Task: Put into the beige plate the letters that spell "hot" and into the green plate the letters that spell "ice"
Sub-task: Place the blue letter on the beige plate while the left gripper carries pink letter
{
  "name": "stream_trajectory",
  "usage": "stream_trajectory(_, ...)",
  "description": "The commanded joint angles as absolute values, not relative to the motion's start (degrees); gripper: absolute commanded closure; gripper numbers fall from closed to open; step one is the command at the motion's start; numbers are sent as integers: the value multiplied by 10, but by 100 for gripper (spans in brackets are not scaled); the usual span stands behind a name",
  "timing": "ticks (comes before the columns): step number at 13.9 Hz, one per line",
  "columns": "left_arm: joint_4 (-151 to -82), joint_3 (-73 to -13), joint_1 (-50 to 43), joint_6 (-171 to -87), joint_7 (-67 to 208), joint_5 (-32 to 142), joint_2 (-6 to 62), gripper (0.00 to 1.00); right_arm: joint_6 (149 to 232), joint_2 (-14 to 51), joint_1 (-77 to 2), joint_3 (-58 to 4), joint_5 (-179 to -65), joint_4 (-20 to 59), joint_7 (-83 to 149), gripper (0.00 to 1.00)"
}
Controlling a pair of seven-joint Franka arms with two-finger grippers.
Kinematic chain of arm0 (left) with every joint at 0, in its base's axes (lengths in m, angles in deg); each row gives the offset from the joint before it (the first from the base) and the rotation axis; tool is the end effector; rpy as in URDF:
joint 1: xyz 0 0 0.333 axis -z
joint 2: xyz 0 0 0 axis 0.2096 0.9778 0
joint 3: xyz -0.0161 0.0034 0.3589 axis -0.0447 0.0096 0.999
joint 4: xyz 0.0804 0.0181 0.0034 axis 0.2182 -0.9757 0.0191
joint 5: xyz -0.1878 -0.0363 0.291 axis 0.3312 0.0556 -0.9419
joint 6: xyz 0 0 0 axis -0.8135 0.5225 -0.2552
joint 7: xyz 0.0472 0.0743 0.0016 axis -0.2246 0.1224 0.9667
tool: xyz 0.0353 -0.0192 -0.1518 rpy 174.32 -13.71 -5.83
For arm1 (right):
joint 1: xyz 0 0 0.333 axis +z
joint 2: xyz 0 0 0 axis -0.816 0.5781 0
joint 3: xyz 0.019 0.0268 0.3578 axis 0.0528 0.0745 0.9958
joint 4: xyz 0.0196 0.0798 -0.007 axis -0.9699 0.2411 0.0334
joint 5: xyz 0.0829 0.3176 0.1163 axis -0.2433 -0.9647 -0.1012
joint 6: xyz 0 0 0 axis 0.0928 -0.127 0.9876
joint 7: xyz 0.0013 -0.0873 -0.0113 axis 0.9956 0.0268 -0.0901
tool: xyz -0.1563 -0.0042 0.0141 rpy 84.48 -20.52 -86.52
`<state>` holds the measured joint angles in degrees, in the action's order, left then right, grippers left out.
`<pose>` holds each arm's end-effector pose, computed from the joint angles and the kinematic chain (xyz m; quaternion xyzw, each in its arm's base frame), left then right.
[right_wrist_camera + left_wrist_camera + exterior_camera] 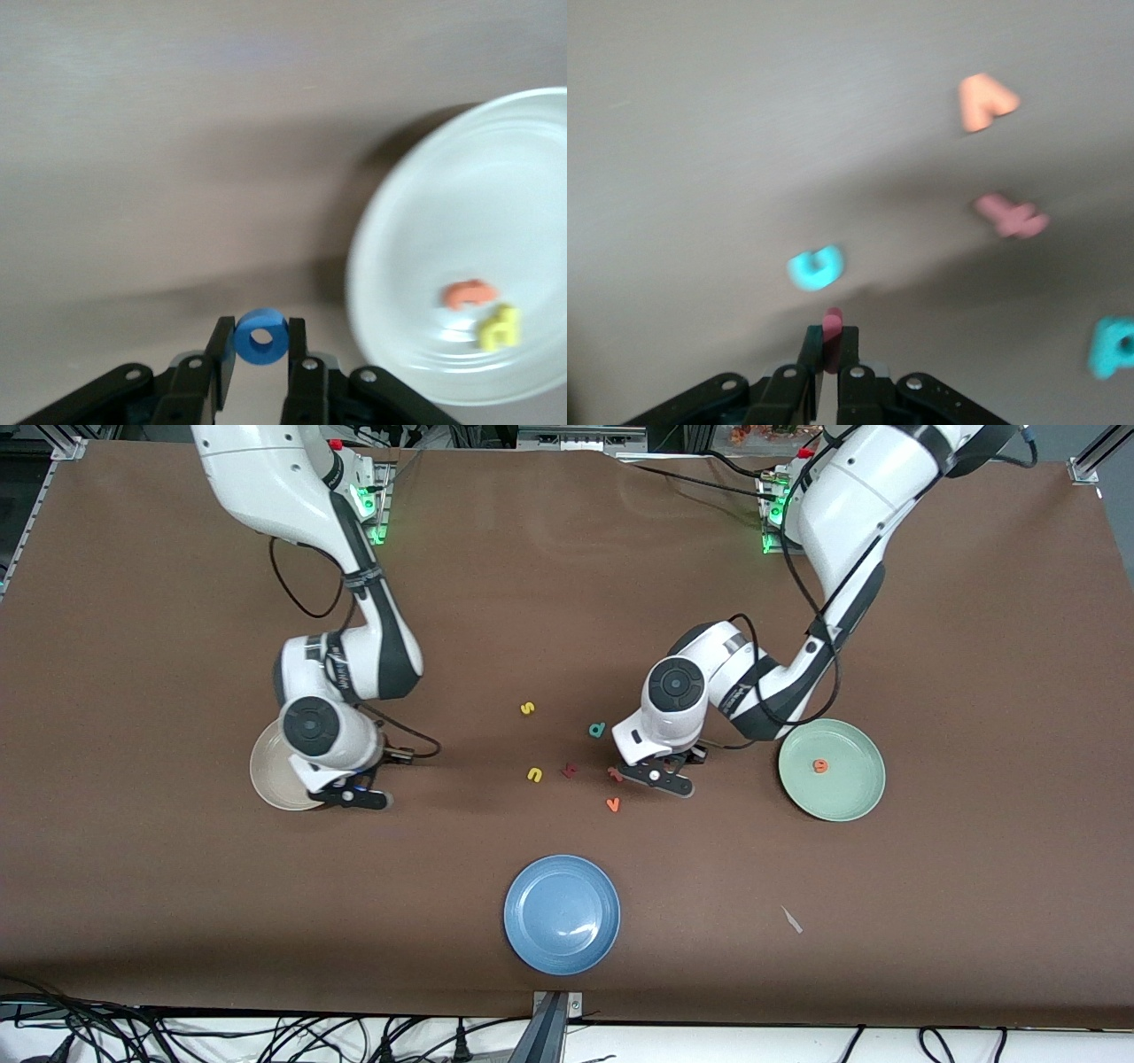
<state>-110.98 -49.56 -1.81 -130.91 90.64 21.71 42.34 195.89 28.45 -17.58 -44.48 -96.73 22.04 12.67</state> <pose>0.5724 -0.3119 0.2391 -0.9825 0.1610 0.0544 0.0756 0.5878 0.1878 0.2538 0.9936 -0.0530 -0.0850 0.0529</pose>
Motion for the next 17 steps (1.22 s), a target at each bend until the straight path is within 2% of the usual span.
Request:
stream_trajectory(1,-1121,-498,-53,-1227,863,210,398,100,1968,226,-172,-488,-966,303,205,89)
stream_trajectory(3,-1126,-497,-83,-1167,808,210,395,100,1995,208,-172,-519,-967,344,266,88)
stream_trajectory(4,-1127,-497,-97,-1149,786,203,394,100,2010,207,-172,-530,-970,356,290,80)
stream_trajectory(5,-1128,-493,-113,-1133,753,198,389,100,2017,210,-173,-533,-976,358,290,31)
stream_trajectory(6,-1128,-493,-138,-1129,719,183,387,100,2014,210,-175,-533,-981,354,281,0)
stream_trajectory(8,-1128,-494,-168,-1130,684,146,387,100,2003,214,-174,-533,-992,330,256,0)
stream_trajectory(10,-1131,-494,-176,-1132,684,111,393,100,1950,223,-173,-531,-991,287,221,0)
stream_trajectory(11,-1131,-493,-180,-1133,686,110,396,88,1924,228,-174,-531,-991,268,206,0)
stream_trajectory(12,-1131,-493,-189,-1134,690,110,401,18,1909,229,-174,-531,-992,253,194,0)
stream_trajectory(13,-1131,-494,-192,-1133,690,117,401,0,1903,231,-174,-530,-991,246,180,0)
stream_trajectory(17,-1122,-524,-179,-1129,713,186,392,0,1868,233,-168,-521,-996,217,114,0)
